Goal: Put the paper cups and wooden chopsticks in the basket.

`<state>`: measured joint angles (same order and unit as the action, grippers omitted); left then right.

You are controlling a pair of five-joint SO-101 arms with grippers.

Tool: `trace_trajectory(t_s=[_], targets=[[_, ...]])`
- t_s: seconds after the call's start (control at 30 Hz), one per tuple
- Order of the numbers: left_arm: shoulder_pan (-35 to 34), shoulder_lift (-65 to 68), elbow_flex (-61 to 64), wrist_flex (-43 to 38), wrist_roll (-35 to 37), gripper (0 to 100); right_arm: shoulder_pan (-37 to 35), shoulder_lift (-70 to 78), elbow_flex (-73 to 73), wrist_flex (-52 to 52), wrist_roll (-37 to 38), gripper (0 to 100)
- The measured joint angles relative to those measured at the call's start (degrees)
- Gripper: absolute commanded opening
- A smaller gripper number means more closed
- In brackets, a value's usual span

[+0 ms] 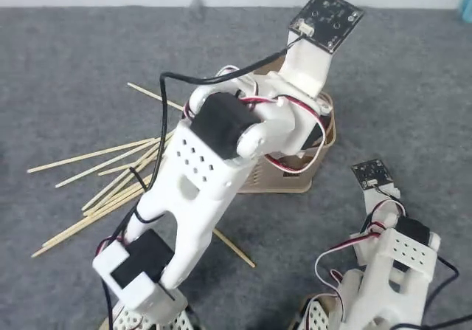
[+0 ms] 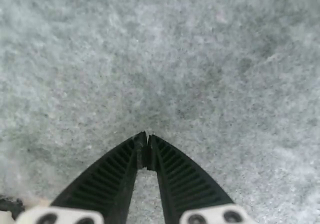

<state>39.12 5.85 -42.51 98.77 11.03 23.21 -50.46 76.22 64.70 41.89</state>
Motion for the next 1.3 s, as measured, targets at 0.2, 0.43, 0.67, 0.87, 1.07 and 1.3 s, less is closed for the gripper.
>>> trace_trajectory(t_s=[0.2, 0.43, 0.67, 0.87, 1.07, 1.3], targets=[[0.0, 0.0, 0.0, 0.0, -0.2, 18, 0.0, 0.0, 0.0, 0.0, 0.0, 0.9], [-1.0, -0.8, 0.0, 0.0, -0.4, 23, 0.0, 0.0, 0.0, 0.0, 0.0, 0.9], [-9.8, -12.7, 0.8, 0.0, -0.4, 23, 0.0, 0.0, 0.0, 0.0, 0.0, 0.9], [-29.2, -31.7, 11.1, 0.0, -0.4, 23, 0.0, 0.0, 0.0, 0.0, 0.0, 0.9], [-58.3, -51.1, 29.9, 0.0, -0.4, 23, 0.0, 0.0, 0.0, 0.0, 0.0, 0.9], [-89.0, -61.1, 61.7, -17.6, -7.2, 23, 0.0, 0.0, 0.0, 0.0, 0.0, 0.9]])
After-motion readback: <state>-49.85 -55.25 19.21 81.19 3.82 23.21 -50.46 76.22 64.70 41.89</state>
